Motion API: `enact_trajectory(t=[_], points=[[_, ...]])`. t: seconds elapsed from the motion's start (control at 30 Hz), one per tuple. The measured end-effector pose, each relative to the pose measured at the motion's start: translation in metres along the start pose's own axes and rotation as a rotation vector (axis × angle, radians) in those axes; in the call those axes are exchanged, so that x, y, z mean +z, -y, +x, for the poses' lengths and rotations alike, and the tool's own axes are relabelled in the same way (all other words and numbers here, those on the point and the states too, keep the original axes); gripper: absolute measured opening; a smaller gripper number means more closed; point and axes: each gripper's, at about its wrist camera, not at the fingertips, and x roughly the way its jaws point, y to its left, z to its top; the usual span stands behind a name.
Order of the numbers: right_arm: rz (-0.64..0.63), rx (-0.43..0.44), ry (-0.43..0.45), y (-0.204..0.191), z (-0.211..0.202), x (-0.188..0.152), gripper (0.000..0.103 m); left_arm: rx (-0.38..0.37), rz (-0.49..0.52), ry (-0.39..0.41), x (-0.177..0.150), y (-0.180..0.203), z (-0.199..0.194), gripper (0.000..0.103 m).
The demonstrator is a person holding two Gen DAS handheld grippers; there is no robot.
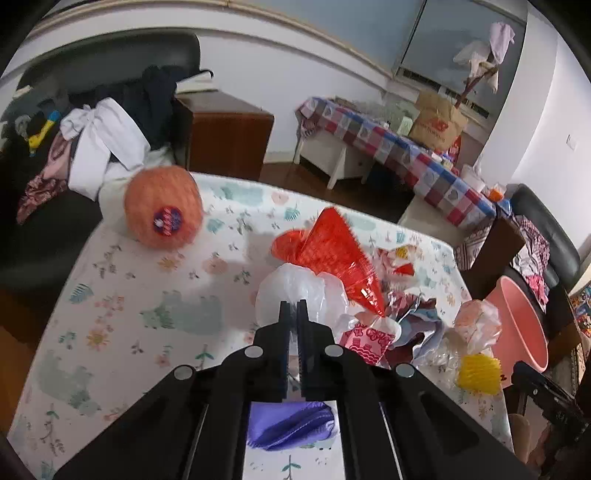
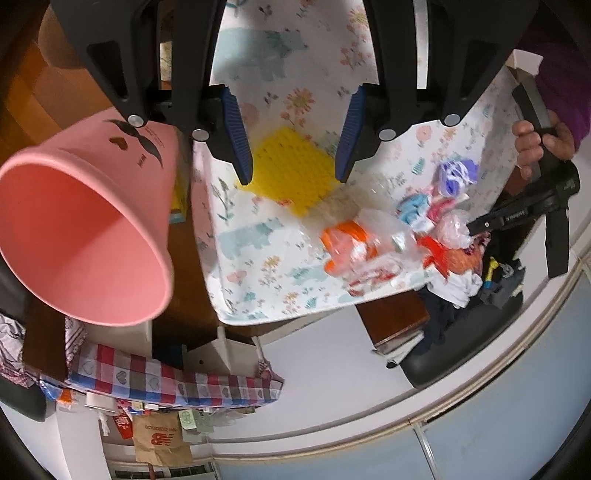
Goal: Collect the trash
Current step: 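Close the left gripper on the white plastic bag on the table, then carry the white bag with the left gripper over the pink bucket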
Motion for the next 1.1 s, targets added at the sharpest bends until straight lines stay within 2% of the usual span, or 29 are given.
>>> enact_trajectory(t=[0.3, 0.43, 0.57, 0.6, 0.63, 0.73, 0.83, 1.1], points=[[-0.009, 0.089, 0.042, -0.01, 0.015, 0.039, 0.047, -0.02, 0.023, 0.026, -0.005, 0.004, -0.028, 0.003], [0.03, 0.121, -0.013, -0.006, 0.039, 0.051, 0.047, -0.03, 0.04, 0.031, -0.009, 0.009, -0.035, 0.003], [0.054, 0.141, -0.077, -0.007, 0.059, 0.046, 0.047, -0.047, 0.046, 0.03, -0.01, 0.013, -0.038, 0.003], [0.054, 0.152, -0.082, -0.01, 0.059, 0.044, 0.046, -0.048, 0.049, 0.03, -0.01, 0.014, -0.039, 0.003], [0.051, 0.163, -0.082, -0.011, 0.06, 0.041, 0.033, -0.049, 0.052, 0.031, -0.01, 0.015, -0.04, 0.003], [0.029, 0.176, -0.072, -0.016, 0.055, 0.035, 0.017, -0.053, 0.06, 0.036, -0.009, 0.018, -0.042, 0.003], [0.013, 0.182, -0.053, -0.02, 0.046, 0.032, 0.01, -0.057, 0.067, 0.045, -0.008, 0.021, -0.045, 0.003], [0.008, 0.191, 0.021, -0.02, 0.011, 0.029, 0.01, -0.081, 0.093, 0.072, -0.006, 0.037, -0.057, 0.003]])
